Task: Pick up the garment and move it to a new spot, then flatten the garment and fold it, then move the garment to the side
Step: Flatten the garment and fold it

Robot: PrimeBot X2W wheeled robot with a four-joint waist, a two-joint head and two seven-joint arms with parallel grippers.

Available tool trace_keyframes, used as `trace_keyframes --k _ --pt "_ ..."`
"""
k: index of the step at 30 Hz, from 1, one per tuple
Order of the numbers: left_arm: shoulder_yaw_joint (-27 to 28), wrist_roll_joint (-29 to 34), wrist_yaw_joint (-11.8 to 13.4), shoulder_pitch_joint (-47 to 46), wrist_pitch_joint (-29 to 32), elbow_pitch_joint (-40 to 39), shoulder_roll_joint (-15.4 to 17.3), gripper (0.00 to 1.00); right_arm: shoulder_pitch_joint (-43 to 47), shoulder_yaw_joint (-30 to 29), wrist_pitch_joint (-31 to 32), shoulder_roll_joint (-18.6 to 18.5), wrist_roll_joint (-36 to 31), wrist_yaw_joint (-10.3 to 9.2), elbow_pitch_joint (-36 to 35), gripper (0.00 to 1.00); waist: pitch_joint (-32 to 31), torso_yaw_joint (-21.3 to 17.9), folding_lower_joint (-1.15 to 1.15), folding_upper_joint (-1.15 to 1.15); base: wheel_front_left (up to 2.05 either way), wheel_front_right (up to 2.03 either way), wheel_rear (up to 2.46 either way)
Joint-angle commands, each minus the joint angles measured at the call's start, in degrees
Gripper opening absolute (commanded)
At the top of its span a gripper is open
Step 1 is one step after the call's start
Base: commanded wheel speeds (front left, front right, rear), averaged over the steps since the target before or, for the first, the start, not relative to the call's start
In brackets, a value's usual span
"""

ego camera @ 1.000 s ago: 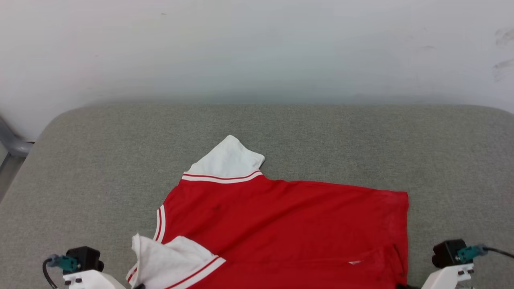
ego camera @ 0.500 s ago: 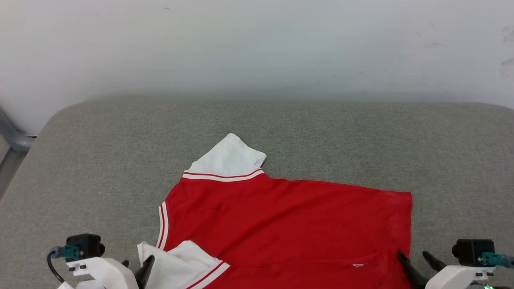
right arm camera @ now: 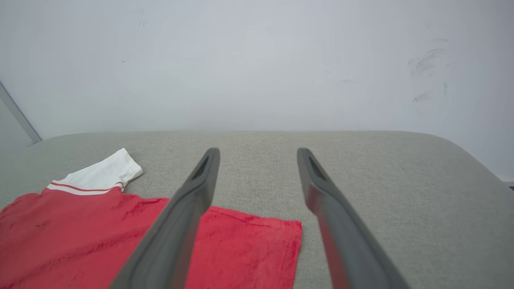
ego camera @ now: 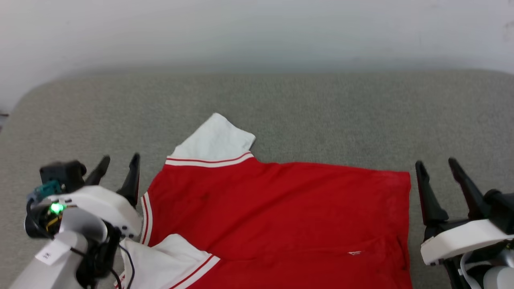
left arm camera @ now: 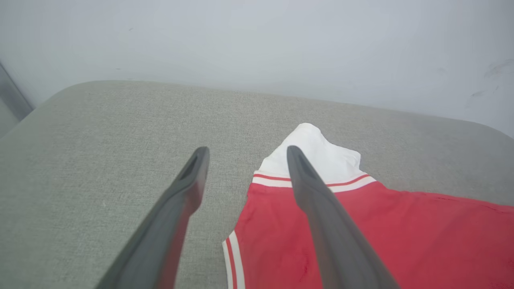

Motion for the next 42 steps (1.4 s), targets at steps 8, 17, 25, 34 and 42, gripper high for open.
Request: trace_keyframes --k 8,17,25,34,42 --pt "-0.6 2.5 -3.8 -13.0 2.3 3.6 1.1 1.0 -5.7 1.2 -1.5 1.2 -2.1 -0.05 -5.5 1.0 12.0 -4.6 -0.01 0.0 0.0 0.0 0.0" --pt "-4.2 -2.5 -11.8 -26.9 23.0 8.0 4.7 1.0 -8.4 2.0 -2.5 2.6 -1.9 -0.05 -4.3 1.0 17.9 -9.2 -0.01 0.0 0.0 0.0 0.0" --pt "-6.5 -6.4 -12.8 -35.5 40.6 12.9 6.6 1.0 -10.0 3.7 -4.0 3.2 0.4 -0.05 -1.3 1.0 21.5 -12.9 -0.01 0.0 0.0 0.0 0.0" --pt "-11.2 -6.6 -10.7 -36.8 54.4 19.2 7.0 1.0 -11.2 5.0 -5.3 3.3 3.0 -0.05 1.5 1.0 23.5 -15.3 -0.01 0.0 0.0 0.0 0.0" --pt "-11.4 -7.1 -10.4 -36.1 53.3 20.0 4.7 0.0 -11.9 4.0 -1.8 2.7 6.7 -0.05 3.6 1.0 22.9 -15.4 -0.01 0.0 0.0 0.0 0.0"
